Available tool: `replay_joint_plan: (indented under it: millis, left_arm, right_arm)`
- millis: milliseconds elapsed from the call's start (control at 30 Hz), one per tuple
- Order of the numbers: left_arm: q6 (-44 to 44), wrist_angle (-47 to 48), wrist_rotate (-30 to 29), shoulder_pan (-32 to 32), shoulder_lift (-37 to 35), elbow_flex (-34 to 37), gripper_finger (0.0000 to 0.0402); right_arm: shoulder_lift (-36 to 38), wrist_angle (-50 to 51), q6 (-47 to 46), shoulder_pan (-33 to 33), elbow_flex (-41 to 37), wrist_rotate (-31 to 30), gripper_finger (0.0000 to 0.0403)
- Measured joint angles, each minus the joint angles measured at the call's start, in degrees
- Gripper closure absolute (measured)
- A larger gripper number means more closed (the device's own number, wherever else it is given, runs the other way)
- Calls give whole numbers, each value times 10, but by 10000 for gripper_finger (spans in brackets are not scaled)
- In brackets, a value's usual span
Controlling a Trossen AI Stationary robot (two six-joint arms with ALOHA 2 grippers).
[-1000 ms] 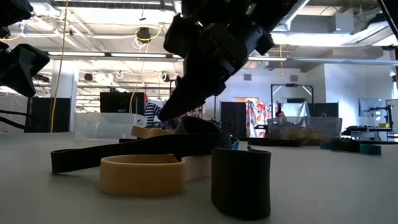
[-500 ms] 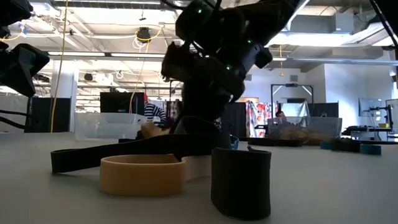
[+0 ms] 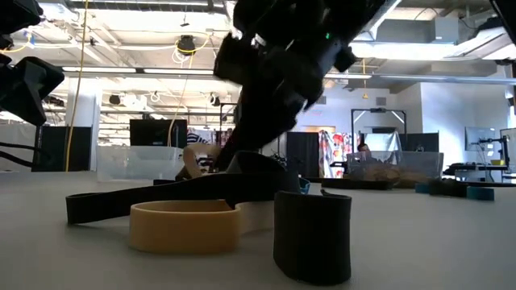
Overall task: Sort rubber bands into baskets
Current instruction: Put the white rubber band into the black transparent bin
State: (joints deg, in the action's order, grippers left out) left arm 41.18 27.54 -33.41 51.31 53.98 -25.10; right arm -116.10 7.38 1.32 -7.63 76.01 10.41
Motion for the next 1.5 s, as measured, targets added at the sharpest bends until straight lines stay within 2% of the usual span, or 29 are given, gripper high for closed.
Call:
replay_joint_plan:
  millis: [267,433,667,833,1033,1300,1500]
  left_arm:
    - [0,0,0,0,0,0,196]
    - [0,0,0,0,0,0,196]
    - [0,0,0,0,0,0,196]
    - [0,0,0,0,0,0,196]
    - [0,0,0,0,0,0,196]
    - [-1,0,0,0,0,0,196]
    - [-1,0,0,0,0,0,196]
  right_arm:
    - [96,17,30,-2,0,-19,379]
    - [182,102,68,6,0,-119,379]
    - [316,243,70,55,0,-263,379]
    - [388,350,44,125,0,-314,379]
    - [429,426,26,244,0,-331,379]
    - [415,465,49,410,-18,-330,379]
    - [370,461,58,507,-48,-330,379]
